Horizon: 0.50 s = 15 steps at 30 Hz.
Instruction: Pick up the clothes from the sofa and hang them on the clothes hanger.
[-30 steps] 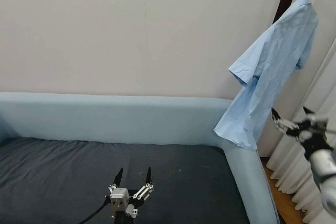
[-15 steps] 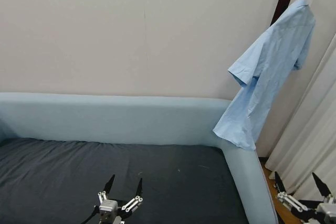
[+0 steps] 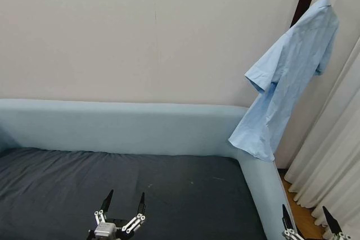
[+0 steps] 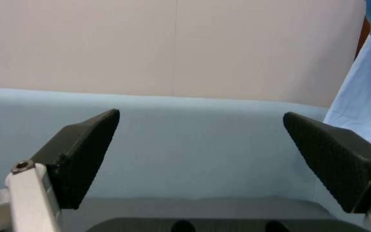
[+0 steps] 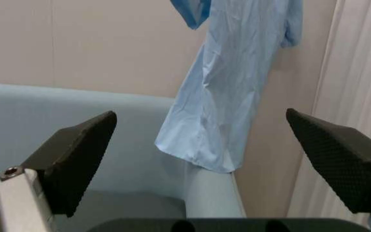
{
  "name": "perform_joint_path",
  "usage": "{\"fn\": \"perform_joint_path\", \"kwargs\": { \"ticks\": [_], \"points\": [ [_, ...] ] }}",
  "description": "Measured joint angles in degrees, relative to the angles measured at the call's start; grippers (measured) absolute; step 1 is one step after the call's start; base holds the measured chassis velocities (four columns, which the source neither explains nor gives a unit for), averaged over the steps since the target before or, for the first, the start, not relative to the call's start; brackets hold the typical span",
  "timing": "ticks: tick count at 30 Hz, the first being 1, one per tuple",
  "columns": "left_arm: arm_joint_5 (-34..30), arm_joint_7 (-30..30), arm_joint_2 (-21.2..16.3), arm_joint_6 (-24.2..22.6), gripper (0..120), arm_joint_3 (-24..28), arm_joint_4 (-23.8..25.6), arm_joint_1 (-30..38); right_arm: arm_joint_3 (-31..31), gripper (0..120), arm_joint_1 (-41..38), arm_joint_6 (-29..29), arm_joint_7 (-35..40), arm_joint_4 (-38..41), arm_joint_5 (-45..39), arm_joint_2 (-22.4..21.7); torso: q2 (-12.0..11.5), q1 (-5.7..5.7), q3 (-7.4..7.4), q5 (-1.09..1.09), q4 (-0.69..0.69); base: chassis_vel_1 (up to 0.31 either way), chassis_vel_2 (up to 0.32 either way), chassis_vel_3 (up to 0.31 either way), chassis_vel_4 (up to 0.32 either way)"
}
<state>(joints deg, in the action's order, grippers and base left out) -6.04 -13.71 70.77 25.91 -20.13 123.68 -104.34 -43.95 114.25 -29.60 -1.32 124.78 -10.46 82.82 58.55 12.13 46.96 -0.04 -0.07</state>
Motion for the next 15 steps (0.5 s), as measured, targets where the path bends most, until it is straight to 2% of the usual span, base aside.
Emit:
{"fn": "perform_joint_path", "kwargs": {
  "ticks": [15],
  "points": [
    [0.1,-0.1,0.0,0.0,100,0.1,0.0,0.0,0.0,100,0.0,0.3,0.1,-0.1,-0.1,-0.3,0.0,0.0,0.0,0.01,0.0,0.0,0.0,0.0,0.0]
  ]
}}
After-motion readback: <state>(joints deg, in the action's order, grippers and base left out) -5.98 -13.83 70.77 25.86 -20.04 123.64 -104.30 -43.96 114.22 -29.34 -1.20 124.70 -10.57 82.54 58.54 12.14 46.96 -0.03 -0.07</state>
